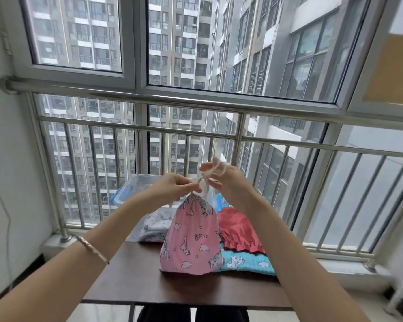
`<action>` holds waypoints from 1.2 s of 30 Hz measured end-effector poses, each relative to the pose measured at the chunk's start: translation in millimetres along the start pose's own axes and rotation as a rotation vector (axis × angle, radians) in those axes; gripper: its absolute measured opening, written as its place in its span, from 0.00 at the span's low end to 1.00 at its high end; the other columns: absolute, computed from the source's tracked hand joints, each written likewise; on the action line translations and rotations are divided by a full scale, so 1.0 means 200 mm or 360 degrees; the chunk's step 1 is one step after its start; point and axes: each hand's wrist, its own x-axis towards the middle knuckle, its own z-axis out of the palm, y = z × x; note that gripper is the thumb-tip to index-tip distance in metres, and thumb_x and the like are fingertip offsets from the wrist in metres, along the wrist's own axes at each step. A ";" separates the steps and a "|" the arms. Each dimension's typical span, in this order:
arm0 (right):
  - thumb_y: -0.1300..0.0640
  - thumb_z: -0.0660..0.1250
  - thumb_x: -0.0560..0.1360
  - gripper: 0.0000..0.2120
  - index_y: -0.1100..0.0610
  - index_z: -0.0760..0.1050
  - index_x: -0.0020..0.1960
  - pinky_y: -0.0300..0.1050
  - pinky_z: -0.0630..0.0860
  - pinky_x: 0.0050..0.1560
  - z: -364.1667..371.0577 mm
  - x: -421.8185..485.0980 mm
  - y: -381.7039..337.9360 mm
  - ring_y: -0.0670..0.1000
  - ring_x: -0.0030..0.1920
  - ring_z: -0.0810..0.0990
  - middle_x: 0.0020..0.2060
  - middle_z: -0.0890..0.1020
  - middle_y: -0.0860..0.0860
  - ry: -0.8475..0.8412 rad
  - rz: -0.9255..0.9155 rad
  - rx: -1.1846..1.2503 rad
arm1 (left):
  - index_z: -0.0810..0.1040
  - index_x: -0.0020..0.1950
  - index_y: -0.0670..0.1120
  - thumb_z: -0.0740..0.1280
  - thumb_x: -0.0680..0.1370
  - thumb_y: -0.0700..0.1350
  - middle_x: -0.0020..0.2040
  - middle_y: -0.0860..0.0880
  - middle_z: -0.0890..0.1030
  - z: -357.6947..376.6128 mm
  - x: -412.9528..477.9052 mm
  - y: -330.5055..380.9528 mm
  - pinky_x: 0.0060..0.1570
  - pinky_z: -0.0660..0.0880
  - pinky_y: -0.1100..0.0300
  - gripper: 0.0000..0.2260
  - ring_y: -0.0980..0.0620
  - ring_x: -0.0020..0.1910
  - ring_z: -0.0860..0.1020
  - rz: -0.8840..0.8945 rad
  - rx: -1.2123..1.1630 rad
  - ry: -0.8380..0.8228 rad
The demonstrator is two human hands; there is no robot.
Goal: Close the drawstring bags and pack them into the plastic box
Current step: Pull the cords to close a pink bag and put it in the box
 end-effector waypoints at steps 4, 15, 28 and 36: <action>0.50 0.55 0.82 0.19 0.62 0.79 0.50 0.49 0.77 0.55 0.00 -0.02 0.00 0.53 0.45 0.83 0.37 0.83 0.55 0.0152 0.0137 0.0448 | 0.85 0.47 0.47 0.67 0.77 0.51 0.25 0.58 0.71 -0.02 0.00 -0.01 0.28 0.62 0.65 0.10 0.56 0.29 0.63 0.0015 -0.0080 -0.0006; 0.53 0.60 0.81 0.17 0.66 0.78 0.55 0.35 0.60 0.25 -0.12 -0.08 0.02 0.47 0.28 0.55 0.28 0.57 0.48 0.0204 0.0381 0.0015 | 0.84 0.46 0.49 0.67 0.77 0.47 0.44 0.52 0.81 -0.15 -0.08 -0.13 0.42 0.70 0.69 0.06 0.64 0.36 0.75 0.0171 0.0353 0.0239; 0.50 0.64 0.79 0.15 0.61 0.83 0.49 0.38 0.66 0.35 0.07 -0.07 -0.06 0.45 0.28 0.64 0.24 0.67 0.43 -0.0313 0.0467 -0.1114 | 0.78 0.62 0.45 0.66 0.78 0.47 0.47 0.46 0.84 0.06 0.07 0.09 0.50 0.80 0.55 0.14 0.51 0.45 0.83 0.0099 0.0058 0.0177; 0.57 0.67 0.77 0.10 0.63 0.83 0.47 0.37 0.69 0.36 0.01 -0.12 -0.05 0.45 0.30 0.70 0.29 0.74 0.50 -0.0104 0.0358 -0.0525 | 0.77 0.63 0.44 0.71 0.73 0.36 0.46 0.44 0.85 0.03 -0.01 0.00 0.46 0.80 0.62 0.19 0.50 0.43 0.84 0.0059 -0.0316 -0.0096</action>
